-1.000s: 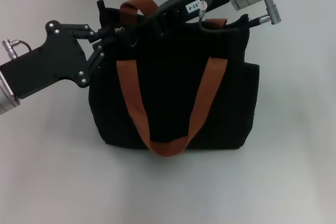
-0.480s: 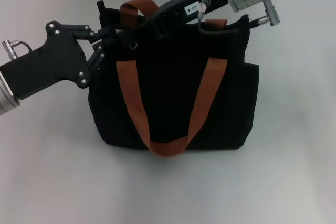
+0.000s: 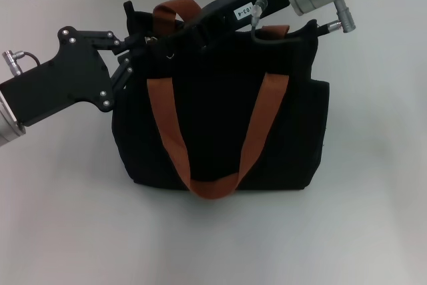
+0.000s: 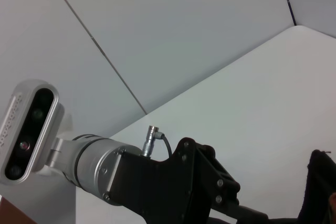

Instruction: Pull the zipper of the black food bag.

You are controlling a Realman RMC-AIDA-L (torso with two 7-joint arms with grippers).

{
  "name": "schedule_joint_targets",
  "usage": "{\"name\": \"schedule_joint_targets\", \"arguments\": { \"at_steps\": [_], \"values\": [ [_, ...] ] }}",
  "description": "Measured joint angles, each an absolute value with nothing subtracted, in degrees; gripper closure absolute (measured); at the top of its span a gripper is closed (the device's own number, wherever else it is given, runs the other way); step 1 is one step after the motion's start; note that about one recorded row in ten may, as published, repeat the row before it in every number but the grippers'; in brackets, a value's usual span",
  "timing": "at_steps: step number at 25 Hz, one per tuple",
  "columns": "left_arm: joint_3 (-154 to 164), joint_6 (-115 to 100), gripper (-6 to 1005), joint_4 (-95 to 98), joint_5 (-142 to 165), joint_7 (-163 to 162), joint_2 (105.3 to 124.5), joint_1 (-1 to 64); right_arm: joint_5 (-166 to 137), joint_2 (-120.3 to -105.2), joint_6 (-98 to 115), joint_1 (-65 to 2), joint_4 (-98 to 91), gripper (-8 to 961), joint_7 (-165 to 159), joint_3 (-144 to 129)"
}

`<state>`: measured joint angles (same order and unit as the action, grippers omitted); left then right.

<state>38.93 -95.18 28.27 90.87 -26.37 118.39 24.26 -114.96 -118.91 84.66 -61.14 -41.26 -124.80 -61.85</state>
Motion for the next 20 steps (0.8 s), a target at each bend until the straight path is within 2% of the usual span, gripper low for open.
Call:
{"name": "schedule_joint_targets", "arguments": {
  "at_steps": [20],
  "values": [
    [38.2,-95.1,931,28.1,90.9,-26.4,118.33,24.2,-114.8,-118.92,84.8,-59.3,-43.6,953,-125.1,-61.8]
  ]
}}
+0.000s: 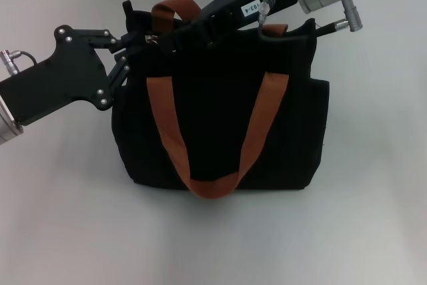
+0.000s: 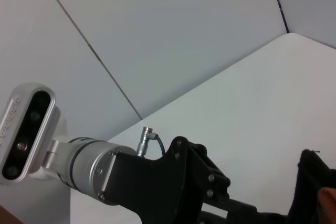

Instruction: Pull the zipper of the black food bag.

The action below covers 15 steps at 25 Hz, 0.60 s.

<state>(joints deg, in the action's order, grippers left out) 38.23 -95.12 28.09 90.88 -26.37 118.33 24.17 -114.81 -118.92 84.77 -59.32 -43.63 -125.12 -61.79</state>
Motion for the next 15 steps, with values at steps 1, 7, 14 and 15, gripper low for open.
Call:
{"name": "schedule_joint_targets", "arguments": {
  "at_steps": [1,7,14,15],
  "values": [
    [38.2,-95.1,931,28.1,90.9,-26.4,118.31,24.2,-114.8,-118.92,84.8,-59.3,-43.6,953,-125.1,-61.8],
    [38.2,-95.1,931,28.1,90.9,-26.4,118.30,24.2,-115.0,-118.92,84.7,-59.0,-43.7,953,-125.2,-61.8],
    [38.2,-95.2,931,28.0,90.9,-26.4,118.35,24.2,-115.2,-118.99,84.6,-58.7,-43.7,953,-125.3,-61.8],
    [38.2,-95.2,931,28.0,90.9,-26.4,118.36,24.2,-115.2,-119.00,84.5,-58.5,-43.7,953,-125.4,-61.9]
  ]
}}
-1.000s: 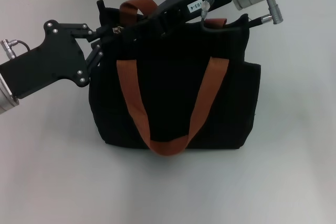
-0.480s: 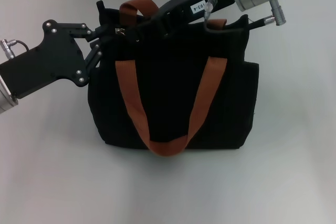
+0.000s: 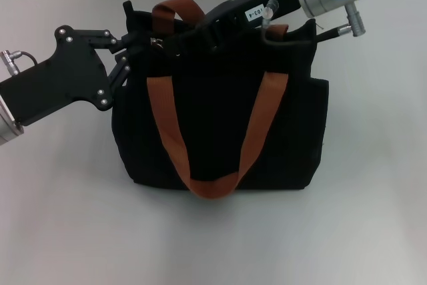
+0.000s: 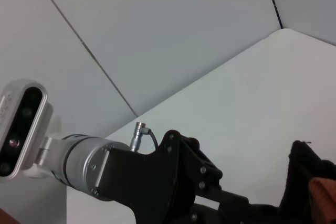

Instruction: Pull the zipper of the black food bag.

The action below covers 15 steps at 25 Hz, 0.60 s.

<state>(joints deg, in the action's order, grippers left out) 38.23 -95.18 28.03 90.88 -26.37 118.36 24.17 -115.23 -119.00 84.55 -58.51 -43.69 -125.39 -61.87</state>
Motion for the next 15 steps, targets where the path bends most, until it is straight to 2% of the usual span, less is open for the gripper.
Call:
{"name": "schedule_joint_targets", "arguments": {
  "at_steps": [15],
  "values": [
    [38.2,-95.0,931,27.9,90.9,-26.4,118.39,24.3,-116.1,-119.09,84.4,-55.9,-48.0,952,-128.3,-63.4]
  ]
}}
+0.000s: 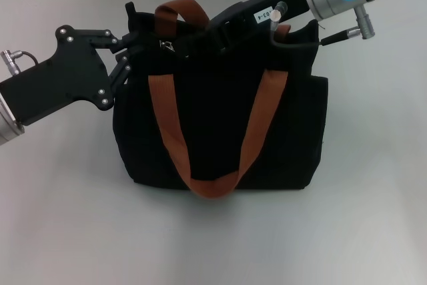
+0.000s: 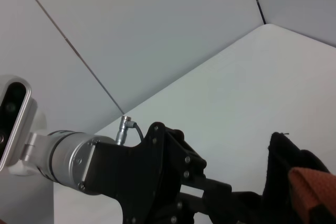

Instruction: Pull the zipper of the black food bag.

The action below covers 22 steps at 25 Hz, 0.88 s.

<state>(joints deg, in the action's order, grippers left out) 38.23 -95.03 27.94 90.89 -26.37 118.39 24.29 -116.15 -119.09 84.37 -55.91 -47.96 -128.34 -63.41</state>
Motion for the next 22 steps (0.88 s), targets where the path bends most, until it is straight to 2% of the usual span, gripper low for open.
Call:
{"name": "schedule_joint_targets", "arguments": {
  "at_steps": [22],
  "values": [
    [38.2,-94.6,930,28.0,90.9,-26.4,118.38,24.7,-117.6,-119.00,84.7,-52.9,-51.1,953,-130.5,-63.4]
  ]
}}
